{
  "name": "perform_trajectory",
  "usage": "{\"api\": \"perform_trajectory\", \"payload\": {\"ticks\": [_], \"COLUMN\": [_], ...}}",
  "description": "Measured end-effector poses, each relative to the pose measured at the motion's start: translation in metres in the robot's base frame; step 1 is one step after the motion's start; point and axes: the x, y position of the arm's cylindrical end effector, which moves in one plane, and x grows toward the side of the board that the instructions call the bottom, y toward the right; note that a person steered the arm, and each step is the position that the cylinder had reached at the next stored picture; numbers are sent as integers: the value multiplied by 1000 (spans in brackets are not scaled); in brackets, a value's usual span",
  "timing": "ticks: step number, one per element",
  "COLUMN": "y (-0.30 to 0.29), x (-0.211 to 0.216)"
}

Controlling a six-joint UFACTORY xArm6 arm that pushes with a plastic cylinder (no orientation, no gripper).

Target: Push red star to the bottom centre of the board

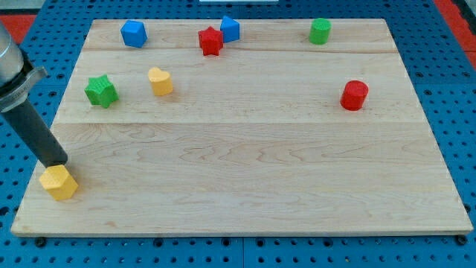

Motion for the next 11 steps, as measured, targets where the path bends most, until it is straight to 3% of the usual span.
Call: {"api": "perform_trajectory", "payload": {"ticks": [1,2,3,4,5,6,8,9,10,11], "y": [0,91,144,193,203,179,130,137,170,203], "x": [0,-37,-51,-110,-177,-181,-258,-302,-321,-299]}}
